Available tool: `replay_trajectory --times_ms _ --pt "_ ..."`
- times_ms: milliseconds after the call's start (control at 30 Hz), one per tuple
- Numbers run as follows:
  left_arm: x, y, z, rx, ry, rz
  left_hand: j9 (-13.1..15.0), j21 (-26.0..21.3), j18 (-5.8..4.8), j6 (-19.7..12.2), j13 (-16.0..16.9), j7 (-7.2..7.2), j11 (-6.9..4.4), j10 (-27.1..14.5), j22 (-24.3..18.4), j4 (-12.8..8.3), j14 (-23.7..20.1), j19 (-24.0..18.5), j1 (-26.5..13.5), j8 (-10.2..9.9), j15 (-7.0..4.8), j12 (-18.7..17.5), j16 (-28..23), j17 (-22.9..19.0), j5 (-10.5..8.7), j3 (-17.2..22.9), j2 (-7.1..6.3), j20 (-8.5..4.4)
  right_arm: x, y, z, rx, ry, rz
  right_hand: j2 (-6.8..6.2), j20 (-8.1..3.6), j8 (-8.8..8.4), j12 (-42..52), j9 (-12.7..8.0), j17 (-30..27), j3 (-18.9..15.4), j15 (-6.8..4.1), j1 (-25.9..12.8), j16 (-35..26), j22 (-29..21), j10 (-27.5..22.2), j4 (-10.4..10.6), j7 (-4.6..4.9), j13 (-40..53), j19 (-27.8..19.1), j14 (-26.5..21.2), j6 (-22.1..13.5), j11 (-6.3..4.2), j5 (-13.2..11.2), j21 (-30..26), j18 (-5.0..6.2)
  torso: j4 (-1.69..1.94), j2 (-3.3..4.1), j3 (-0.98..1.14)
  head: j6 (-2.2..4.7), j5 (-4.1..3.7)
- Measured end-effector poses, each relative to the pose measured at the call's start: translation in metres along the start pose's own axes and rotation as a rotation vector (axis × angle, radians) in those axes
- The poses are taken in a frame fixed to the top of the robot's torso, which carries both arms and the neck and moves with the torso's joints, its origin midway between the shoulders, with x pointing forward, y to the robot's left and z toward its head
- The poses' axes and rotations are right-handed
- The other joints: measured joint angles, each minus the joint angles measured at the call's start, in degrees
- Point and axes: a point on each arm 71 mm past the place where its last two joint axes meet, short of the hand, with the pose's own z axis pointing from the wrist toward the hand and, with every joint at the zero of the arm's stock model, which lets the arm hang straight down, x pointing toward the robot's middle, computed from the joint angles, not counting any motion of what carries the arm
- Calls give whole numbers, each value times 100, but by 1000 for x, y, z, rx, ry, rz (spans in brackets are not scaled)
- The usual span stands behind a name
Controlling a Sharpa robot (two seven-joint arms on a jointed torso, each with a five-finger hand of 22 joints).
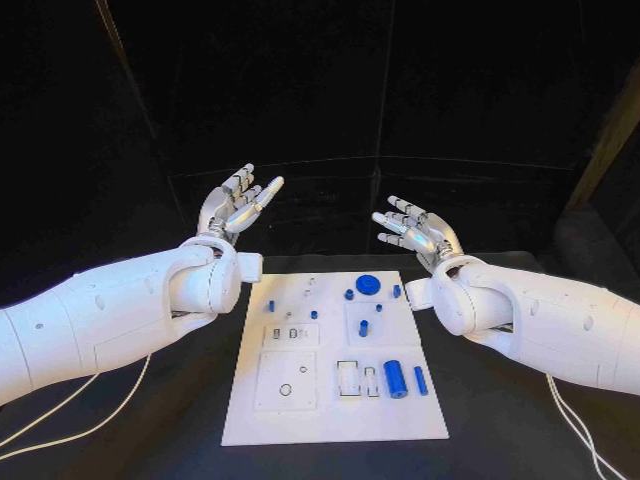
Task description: Assemble the parts on the task board
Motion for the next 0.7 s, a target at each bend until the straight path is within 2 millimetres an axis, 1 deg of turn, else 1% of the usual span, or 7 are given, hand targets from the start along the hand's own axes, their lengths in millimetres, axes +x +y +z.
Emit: replay_trajectory --times_ms 67,167,233,367,433,533,700 --pt "1 0 0 5 8 -8 20 74 0 161 28 12 129 203 40 6 415 164 68 17 49 56 121 71 18 6 44 45 1 1 4 -3 37 -9 -4 6 98 138 53 47 60 -39 243 128 68 587 -145 30 51 361 589 424 -18 -55 158 52 -1 0 0 -1 -1" --pt "1 0 0 11 18 -18 98 316 0 781 165 54 355 1287 178 -4 1599 760 183 178 166 334 487 265 33 49 164 53 2 2 8 -4 93 -21 -5 8 266 344 132 96 155 -139 562 314 164 1532 -380 89 107 897 1529 1210 -86 -102 406 227 -1 1 0 -1 -1" --pt "1 -1 0 13 22 -23 157 596 -1 1363 228 91 410 2070 320 -4 2280 1452 233 309 218 531 688 353 39 49 267 63 3 2 9 -1 123 -27 -9 -3 358 436 167 114 209 -212 702 400 206 2018 -509 127 120 1193 2020 1705 -141 -132 545 266 -1 1 0 0 -1" --pt "-12 -3 -2 15 25 -28 231 1255 -2 2389 285 207 315 3504 602 -74 3142 3156 372 498 104 805 886 405 39 9 406 61 -13 9 13 -47 120 -168 -35 -73 474 496 197 124 331 -361 855 501 269 2753 -666 236 121 1683 2787 2509 -253 -153 780 355 2 46 2 -14 2" --pt "-25 -3 -3 13 13 -25 250 1384 89 2910 268 272 246 3882 624 -133 3478 3597 436 566 15 820 902 405 39 -51 471 45 -29 17 16 -88 98 -281 -59 -147 499 496 197 129 408 -462 889 534 308 3160 -742 303 126 1968 3229 2933 -327 -153 928 405 12 96 3 -26 19" --pt "-24 -4 -6 9 29 -38 263 1527 89 3533 249 389 157 4264 641 -229 3915 4115 535 630 -103 821 942 437 39 -99 520 -33 -28 23 17 -134 115 -400 -112 -246 515 496 197 140 488 -580 942 561 365 3573 -822 375 126 2269 3691 3333 -413 -153 1112 444 22 164 10 -12 35" --pt "-19 -7 -13 6 68 -60 235 1582 89 3892 250 514 59 4658 628 -331 4370 4578 598 630 -234 803 986 547 39 -200 573 -160 -21 34 20 -196 159 -552 -172 -428 515 469 197 172 646 -770 1001 623 512 4148 -885 496 132 2680 4391 3834 -554 -126 1472 444 31 288 24 35 51"
